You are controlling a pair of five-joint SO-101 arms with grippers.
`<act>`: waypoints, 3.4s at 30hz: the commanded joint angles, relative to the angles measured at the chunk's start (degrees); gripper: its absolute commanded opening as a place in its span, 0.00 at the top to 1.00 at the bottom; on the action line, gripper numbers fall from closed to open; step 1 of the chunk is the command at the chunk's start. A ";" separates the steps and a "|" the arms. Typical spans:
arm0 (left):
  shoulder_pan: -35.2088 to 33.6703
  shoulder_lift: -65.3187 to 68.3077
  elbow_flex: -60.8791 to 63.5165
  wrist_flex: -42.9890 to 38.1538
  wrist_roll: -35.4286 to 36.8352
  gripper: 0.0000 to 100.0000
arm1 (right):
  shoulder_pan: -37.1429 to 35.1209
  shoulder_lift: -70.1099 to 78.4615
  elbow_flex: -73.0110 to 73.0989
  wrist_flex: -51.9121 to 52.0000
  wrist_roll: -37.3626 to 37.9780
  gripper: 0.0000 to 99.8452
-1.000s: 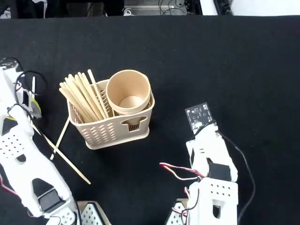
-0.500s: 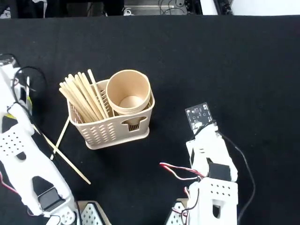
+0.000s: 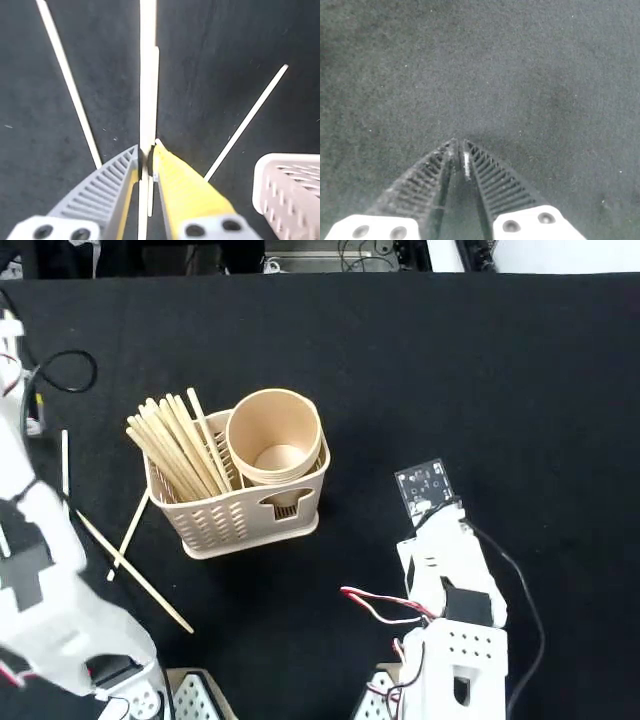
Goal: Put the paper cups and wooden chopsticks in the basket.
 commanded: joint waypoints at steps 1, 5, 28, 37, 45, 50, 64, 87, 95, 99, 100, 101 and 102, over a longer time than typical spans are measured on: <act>0.66 -17.76 1.01 0.26 4.40 0.97 | 0.26 -0.84 -0.40 -0.53 0.35 0.99; 1.63 -34.02 1.89 -2.02 11.96 0.97 | 0.26 -0.84 -0.40 -0.53 0.35 0.99; 32.40 -107.78 99.56 -75.60 26.64 0.97 | 0.26 -0.84 -0.40 -0.53 0.35 0.99; 34.07 -115.16 109.58 -61.98 24.53 0.81 | 0.26 -0.84 -0.40 -0.53 0.35 0.99; 31.69 -114.81 94.81 -46.77 21.27 0.78 | 0.26 -0.84 -0.40 -0.53 0.35 0.99; 18.15 -103.65 85.67 -39.56 17.23 0.78 | 0.26 -0.84 -0.40 -0.53 0.35 0.99; -7.43 -43.34 70.20 -39.65 1.49 0.78 | 0.26 -0.84 -0.40 -0.53 0.35 0.99; -7.96 14.51 45.67 -47.74 -2.55 0.96 | 0.26 -0.84 -0.40 -0.53 0.35 0.99; -7.96 2.20 45.93 -40.53 -2.29 0.97 | 0.26 -0.84 -0.40 -0.53 0.35 0.99; -7.87 -13.98 49.01 -37.19 -2.02 0.97 | 0.26 -0.84 -0.40 -0.53 0.35 0.99; -7.87 -18.81 50.77 -37.27 -1.93 0.97 | 0.26 -0.84 -0.40 -0.53 0.35 0.99; -7.87 -24.18 52.79 -37.63 -1.93 0.97 | 0.26 -0.84 -0.40 -0.53 0.35 0.99; -7.87 -29.71 54.90 -37.71 -1.93 0.97 | 0.26 -0.84 -0.40 -0.53 0.35 0.99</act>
